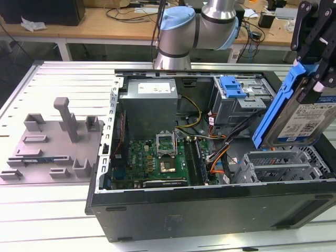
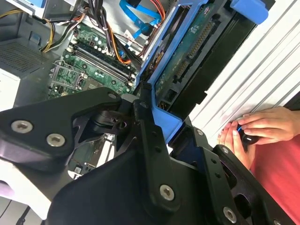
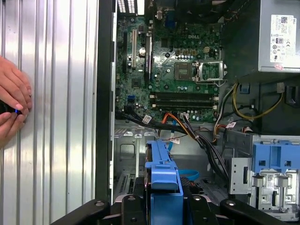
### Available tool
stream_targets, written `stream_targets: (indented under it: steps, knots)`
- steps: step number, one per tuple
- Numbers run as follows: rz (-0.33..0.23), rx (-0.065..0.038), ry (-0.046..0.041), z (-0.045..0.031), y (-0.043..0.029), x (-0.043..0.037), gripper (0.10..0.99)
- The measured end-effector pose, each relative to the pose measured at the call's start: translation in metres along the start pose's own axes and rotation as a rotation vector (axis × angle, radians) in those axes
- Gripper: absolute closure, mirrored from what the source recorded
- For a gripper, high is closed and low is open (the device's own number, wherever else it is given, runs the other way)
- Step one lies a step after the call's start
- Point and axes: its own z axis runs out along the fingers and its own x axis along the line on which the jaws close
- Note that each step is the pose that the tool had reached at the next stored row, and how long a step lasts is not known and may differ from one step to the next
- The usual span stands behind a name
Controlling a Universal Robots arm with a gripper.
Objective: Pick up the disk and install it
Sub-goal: 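Insert the disk into the insertion slot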
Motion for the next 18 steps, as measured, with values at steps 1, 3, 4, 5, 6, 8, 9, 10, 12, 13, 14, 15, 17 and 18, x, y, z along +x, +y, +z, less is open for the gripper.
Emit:
stream_targets:
  steps: [1, 3, 4, 5, 6, 8, 9, 10, 12, 13, 14, 15, 17, 18]
  knots:
    - [0.000, 0.000, 0.0000, 0.0006, -0.0001, 0.0002, 0.718]
    - [0.000, 0.000, 0.0000, 0.0021, -0.0001, 0.0009, 0.718]
    - [0.000, 0.000, 0.0000, 0.0027, -0.0001, 0.0012, 0.718]
    - [0.000, 0.000, 0.0001, 0.0037, -0.0002, 0.0018, 0.718]
    - [0.000, 0.000, 0.0000, 0.0046, -0.0002, 0.0023, 0.718]
    - [0.000, 0.000, 0.0001, 0.0059, -0.0003, 0.0030, 0.718]
    - [0.000, 0.000, 0.0001, 0.0065, -0.0004, 0.0034, 0.718]
    - [0.000, 0.000, 0.0000, 0.0074, -0.0004, 0.0040, 0.718]
    - [0.000, 0.000, 0.0001, 0.0093, -0.0005, 0.0048, 0.718]
    - [0.000, 0.000, 0.0000, 0.0106, -0.0007, 0.0053, 0.718]
    - [0.000, 0.000, 0.0001, 0.0114, -0.0008, 0.0056, 0.718]
    - [0.000, 0.000, 0.0000, 0.0121, -0.0010, 0.0058, 0.718]
    - [0.000, 0.000, 0.0000, 0.0138, -0.0014, 0.0064, 0.718]
    - [0.000, 0.000, 0.0001, 0.0147, -0.0017, 0.0067, 0.718]
